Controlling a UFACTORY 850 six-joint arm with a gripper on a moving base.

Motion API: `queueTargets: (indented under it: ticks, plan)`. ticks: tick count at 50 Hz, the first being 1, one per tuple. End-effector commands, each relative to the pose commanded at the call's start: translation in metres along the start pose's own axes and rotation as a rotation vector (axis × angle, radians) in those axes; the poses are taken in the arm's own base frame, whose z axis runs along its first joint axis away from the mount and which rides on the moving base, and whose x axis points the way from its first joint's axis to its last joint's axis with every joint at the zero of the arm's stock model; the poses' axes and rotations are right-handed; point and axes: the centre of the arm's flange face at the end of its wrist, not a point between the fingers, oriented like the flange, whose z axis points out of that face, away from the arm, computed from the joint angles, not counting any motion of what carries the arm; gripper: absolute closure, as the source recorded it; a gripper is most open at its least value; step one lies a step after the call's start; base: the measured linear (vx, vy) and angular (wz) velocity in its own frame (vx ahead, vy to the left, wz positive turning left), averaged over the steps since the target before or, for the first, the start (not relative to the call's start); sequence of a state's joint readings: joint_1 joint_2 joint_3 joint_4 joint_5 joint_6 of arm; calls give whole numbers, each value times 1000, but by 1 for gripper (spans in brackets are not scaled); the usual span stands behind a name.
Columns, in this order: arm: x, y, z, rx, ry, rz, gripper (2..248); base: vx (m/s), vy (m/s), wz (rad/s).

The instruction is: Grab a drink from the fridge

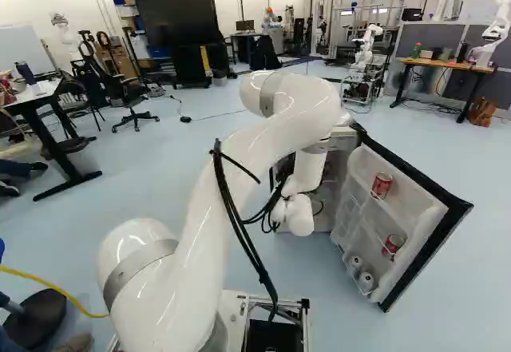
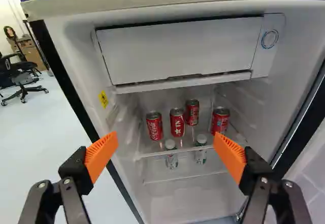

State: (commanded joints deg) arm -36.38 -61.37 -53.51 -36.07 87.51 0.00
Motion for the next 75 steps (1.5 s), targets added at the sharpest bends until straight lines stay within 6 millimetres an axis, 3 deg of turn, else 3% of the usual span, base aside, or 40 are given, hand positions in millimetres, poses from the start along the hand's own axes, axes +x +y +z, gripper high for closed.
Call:
queueTargets:
  ticks: [19,50,75]
  plan:
    - [-27,17,20,54,21,-11,3,0,0,0]
    - [-74,35,71,82,60,-47,3,0,0,0]
    - [-88,42,113,108,75,-96,3,0,0,0]
